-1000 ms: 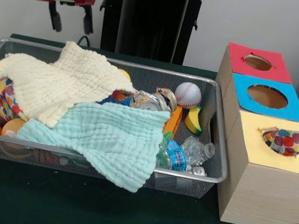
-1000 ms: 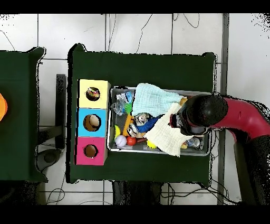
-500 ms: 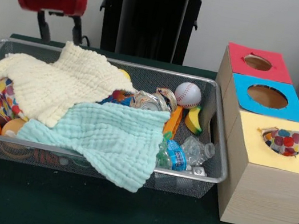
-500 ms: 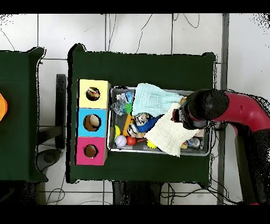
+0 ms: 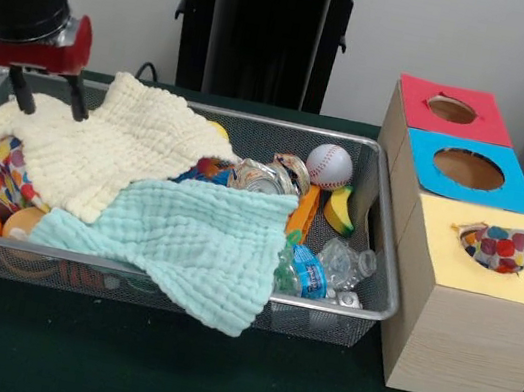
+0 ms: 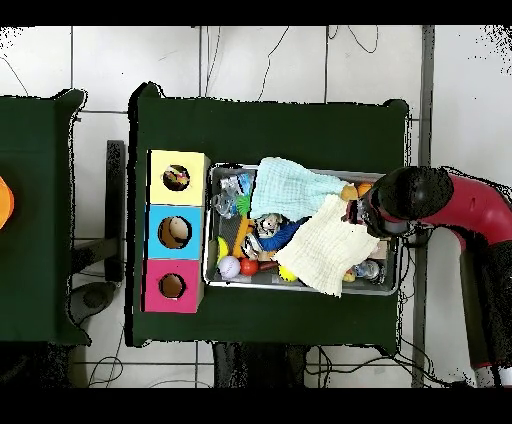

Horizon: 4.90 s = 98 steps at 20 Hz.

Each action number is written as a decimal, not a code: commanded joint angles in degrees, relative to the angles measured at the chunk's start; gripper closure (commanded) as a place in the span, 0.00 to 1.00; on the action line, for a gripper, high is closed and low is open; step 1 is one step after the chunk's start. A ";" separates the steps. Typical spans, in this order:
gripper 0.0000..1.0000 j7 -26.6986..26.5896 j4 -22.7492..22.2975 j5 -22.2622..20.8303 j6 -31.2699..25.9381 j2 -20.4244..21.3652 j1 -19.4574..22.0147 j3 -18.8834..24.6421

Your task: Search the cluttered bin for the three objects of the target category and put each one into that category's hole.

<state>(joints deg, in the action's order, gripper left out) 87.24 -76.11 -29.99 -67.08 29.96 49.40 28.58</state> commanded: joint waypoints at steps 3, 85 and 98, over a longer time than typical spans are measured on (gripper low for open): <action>0.00 -16.88 6.34 -2.41 -3.43 -4.63 1.09 2.85; 0.00 -21.51 6.72 -2.42 -1.75 -12.63 3.72 2.09; 1.00 -21.53 7.19 -2.44 -0.77 -12.82 3.87 2.11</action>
<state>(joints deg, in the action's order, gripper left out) 77.36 -64.58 -31.17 -73.00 18.08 52.48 28.69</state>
